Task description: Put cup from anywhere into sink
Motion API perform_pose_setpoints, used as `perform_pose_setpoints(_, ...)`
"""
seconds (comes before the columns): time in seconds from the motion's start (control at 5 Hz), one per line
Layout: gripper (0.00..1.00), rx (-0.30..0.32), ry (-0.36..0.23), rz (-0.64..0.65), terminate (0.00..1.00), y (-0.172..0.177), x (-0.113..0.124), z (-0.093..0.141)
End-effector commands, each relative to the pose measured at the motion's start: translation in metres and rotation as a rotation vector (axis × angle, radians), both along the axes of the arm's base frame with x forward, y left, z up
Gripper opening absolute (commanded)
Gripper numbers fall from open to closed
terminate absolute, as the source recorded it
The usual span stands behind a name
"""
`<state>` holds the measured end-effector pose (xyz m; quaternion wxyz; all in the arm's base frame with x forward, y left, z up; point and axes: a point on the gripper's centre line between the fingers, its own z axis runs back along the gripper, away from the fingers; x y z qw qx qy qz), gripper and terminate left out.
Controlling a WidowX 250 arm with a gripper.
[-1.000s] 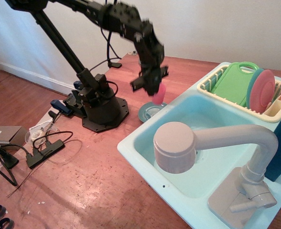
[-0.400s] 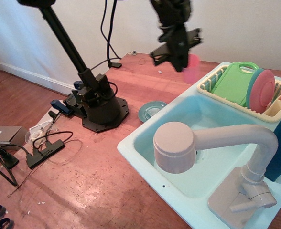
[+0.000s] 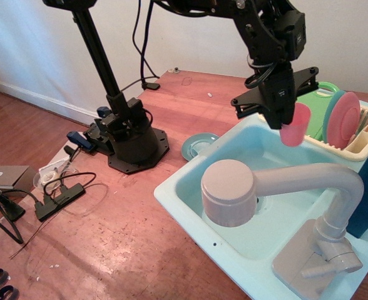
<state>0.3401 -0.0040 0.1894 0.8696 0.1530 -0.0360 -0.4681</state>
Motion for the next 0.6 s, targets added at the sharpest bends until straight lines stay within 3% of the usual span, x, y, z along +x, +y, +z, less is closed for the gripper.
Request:
perform_pose_setpoints(0.0,0.0,-0.045,-0.059,0.016,0.0,0.002,-0.013,-0.002)
perform_pose_setpoints(0.2,1.0,-0.098,-0.043,0.038,0.0,0.004,-0.028,-0.01)
perform_pose_setpoints(0.4,1.0,-0.09,-0.025,0.059,0.0,0.006,-0.031,-0.006)
